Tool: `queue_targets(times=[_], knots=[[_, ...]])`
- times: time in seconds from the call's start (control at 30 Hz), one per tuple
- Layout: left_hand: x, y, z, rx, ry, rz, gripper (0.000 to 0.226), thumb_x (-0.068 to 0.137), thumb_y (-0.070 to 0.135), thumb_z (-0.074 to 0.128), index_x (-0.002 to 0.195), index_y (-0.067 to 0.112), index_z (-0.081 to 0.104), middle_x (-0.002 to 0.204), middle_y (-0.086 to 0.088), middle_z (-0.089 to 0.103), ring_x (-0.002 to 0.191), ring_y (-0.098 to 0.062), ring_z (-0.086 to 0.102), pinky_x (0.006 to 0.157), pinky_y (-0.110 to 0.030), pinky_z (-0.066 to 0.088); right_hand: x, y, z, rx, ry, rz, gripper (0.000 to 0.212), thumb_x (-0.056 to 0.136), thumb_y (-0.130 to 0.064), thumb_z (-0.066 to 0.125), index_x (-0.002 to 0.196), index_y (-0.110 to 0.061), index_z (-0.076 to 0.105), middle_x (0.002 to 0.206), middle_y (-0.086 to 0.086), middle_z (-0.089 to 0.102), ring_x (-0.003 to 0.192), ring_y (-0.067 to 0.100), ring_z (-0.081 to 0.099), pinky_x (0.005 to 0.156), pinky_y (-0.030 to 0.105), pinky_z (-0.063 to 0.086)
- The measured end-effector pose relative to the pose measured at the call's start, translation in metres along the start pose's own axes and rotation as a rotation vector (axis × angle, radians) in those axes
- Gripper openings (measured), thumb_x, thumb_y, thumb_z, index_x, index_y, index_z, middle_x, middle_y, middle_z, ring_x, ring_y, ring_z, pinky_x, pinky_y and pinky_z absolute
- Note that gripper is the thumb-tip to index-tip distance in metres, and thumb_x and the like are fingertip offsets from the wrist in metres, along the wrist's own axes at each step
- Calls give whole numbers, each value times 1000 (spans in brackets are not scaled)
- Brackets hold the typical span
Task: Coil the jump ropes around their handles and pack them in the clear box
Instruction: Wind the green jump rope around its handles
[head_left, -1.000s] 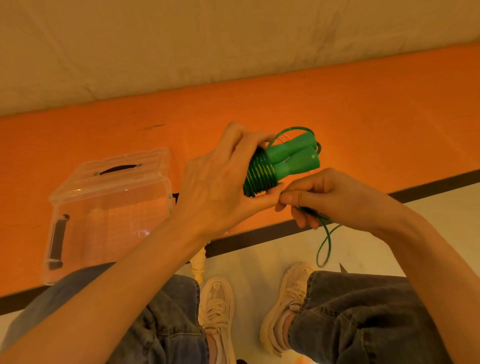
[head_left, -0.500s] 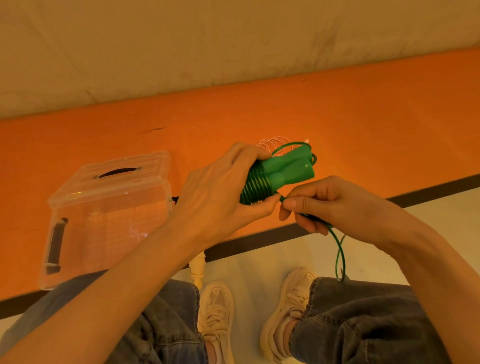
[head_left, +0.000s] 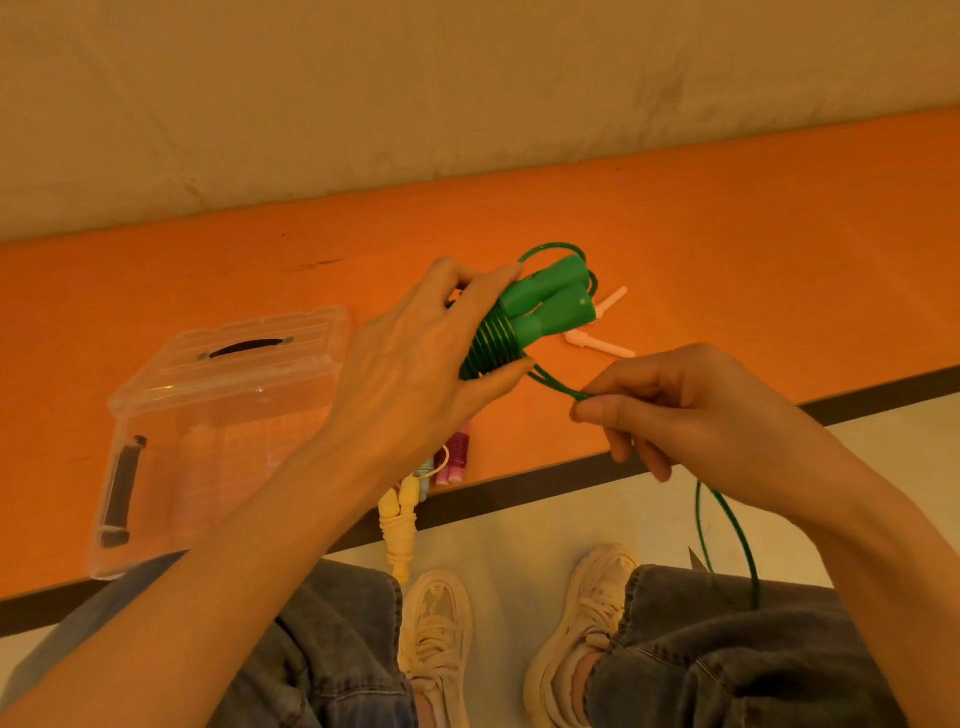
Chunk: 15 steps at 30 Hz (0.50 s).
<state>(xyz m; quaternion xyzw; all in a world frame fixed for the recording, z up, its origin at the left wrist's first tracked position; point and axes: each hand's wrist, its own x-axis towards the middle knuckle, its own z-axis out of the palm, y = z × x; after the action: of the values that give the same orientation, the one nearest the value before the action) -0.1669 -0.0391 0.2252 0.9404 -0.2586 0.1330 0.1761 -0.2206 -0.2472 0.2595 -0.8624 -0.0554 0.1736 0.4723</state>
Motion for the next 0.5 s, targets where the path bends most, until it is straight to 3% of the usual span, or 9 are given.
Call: queue_targets(times=[0.1, 0.17, 0.23, 0.37, 0.5], knots=[[1, 0, -3, -5, -14, 17, 65, 85, 58, 51, 142, 27, 42, 117, 2, 50, 77, -7, 48, 50, -25, 39, -2, -1, -9, 39, 59, 11, 16, 87, -27, 61, 82, -19, 73, 57, 1, 62, 44, 15, 49, 51, 33, 40], [0, 4, -1, 32, -21, 37, 65, 84, 55, 56, 141, 26, 45, 117, 0, 52, 74, -5, 41, 48, -19, 27, -3, -3, -8, 48, 42, 1, 16, 87, -27, 61, 81, -19, 74, 56, 1, 61, 43, 15, 47, 52, 34, 39], [-2, 7, 1, 88, -16, 63, 66, 81, 51, 61, 140, 24, 47, 115, -2, 55, 75, -10, 47, 49, -18, 17, -4, -7, -3, 52, -1, -26, 18, 88, -27, 60, 80, -17, 74, 56, 1, 61, 43, 13, 47, 51, 31, 39], [-7, 10, 9, 109, -16, 85, 68, 78, 43, 71, 138, 23, 49, 115, -4, 56, 85, -21, 58, 58, -24, 28, -2, -8, 7, -29, -49, -77, 31, 87, -36, 57, 80, -10, 72, 58, 7, 60, 45, 11, 45, 48, 24, 37], [-10, 14, 10, 120, 33, 39, 65, 78, 54, 51, 136, 25, 52, 114, 0, 57, 85, -10, 43, 59, -23, 24, -4, -10, 5, -7, -48, -104, 37, 83, -43, 56, 80, -10, 72, 57, 5, 58, 46, 8, 43, 48, 18, 35]])
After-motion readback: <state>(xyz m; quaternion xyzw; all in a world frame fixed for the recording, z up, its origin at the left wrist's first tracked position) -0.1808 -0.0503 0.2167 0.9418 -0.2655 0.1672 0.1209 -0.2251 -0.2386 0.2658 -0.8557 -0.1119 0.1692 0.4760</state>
